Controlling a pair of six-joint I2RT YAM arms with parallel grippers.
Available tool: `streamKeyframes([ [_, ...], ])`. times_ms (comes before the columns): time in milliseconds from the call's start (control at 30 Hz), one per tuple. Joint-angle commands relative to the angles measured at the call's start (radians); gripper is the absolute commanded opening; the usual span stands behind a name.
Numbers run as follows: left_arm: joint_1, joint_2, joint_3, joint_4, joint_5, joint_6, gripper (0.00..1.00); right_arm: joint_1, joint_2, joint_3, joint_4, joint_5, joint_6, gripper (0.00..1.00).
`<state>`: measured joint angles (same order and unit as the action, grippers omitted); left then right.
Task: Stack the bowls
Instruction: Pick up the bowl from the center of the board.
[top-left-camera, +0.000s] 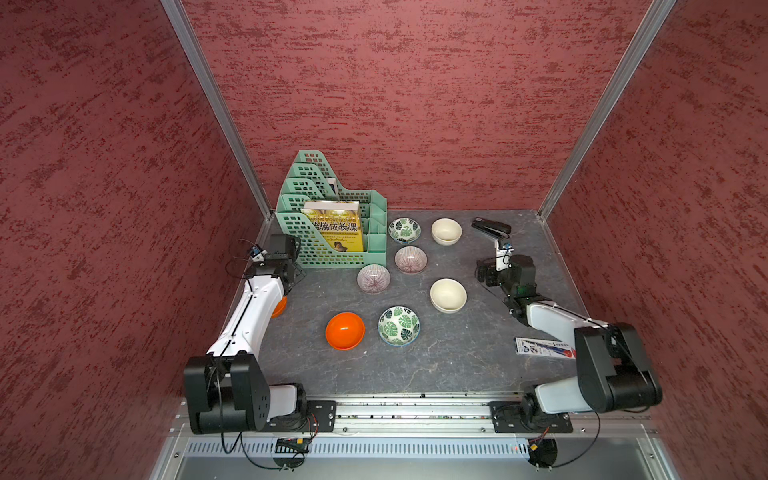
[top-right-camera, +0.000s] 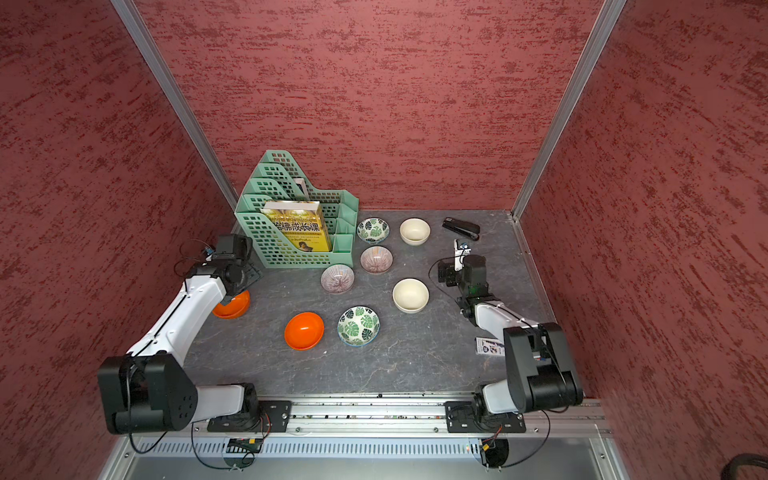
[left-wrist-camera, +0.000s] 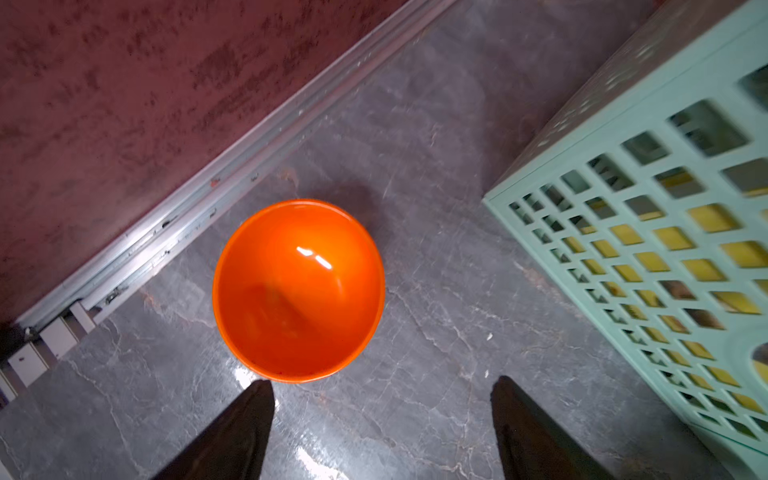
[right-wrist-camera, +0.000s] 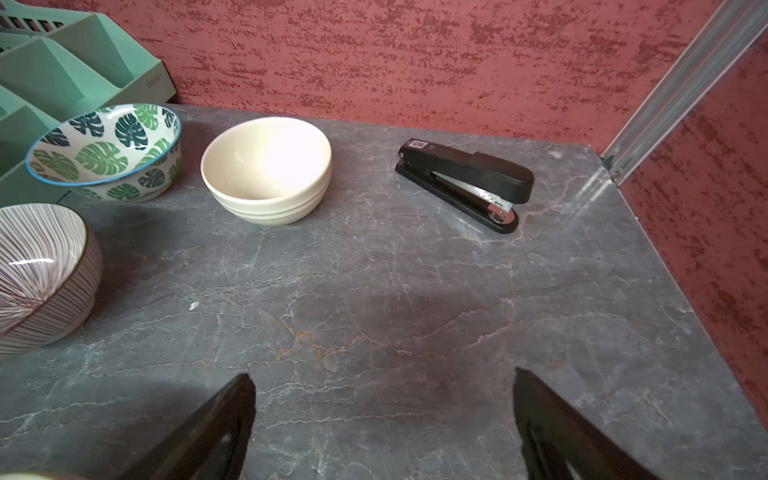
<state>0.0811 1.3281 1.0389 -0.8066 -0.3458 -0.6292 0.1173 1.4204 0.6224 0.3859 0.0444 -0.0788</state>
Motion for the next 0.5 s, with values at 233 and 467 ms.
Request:
streamKeyframes([
  [233, 0.075, 0.151, 0.055, -0.002, 0.097, 0.032, 0.69, 0.075, -0.041, 0.144, -0.227, 0.099, -0.004, 0.99],
  [467, 0.089, 0.227, 0.101, -0.014, 0.105, 0.04, 0.55, 0.105, -0.059, 0.178, -0.257, 0.097, -0.013, 0.98],
])
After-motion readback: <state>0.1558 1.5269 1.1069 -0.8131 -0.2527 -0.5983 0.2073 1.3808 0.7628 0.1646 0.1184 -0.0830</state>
